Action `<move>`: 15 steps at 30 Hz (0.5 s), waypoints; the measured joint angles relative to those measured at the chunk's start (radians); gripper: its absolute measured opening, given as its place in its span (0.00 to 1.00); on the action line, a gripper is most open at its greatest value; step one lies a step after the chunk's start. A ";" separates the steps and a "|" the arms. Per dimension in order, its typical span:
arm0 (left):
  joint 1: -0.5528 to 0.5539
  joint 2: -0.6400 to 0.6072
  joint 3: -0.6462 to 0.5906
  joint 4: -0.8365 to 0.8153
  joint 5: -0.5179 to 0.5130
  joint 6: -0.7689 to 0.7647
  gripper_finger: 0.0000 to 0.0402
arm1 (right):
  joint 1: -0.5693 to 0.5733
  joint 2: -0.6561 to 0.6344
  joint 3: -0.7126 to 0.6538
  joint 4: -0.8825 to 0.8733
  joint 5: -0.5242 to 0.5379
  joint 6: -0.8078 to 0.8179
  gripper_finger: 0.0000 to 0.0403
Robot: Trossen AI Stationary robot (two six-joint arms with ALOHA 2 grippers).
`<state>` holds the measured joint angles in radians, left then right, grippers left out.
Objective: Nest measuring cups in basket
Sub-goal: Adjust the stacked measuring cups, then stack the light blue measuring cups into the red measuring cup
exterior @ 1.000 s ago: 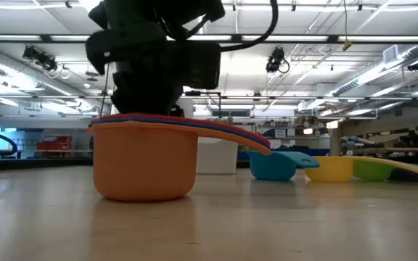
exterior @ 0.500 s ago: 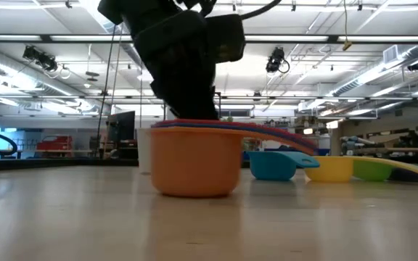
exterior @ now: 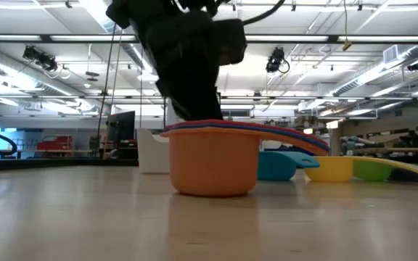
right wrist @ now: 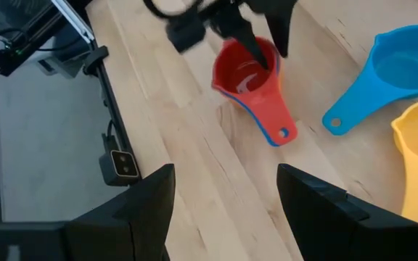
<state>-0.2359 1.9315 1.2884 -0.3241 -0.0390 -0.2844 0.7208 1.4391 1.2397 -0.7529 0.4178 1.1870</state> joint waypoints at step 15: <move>0.044 -0.093 0.002 0.011 0.027 0.006 0.41 | 0.023 -0.077 0.000 -0.205 0.077 0.119 0.62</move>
<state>-0.1920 1.8387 1.2903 -0.3130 -0.0120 -0.2782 0.7436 1.3619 1.2396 -0.9577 0.4944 1.3062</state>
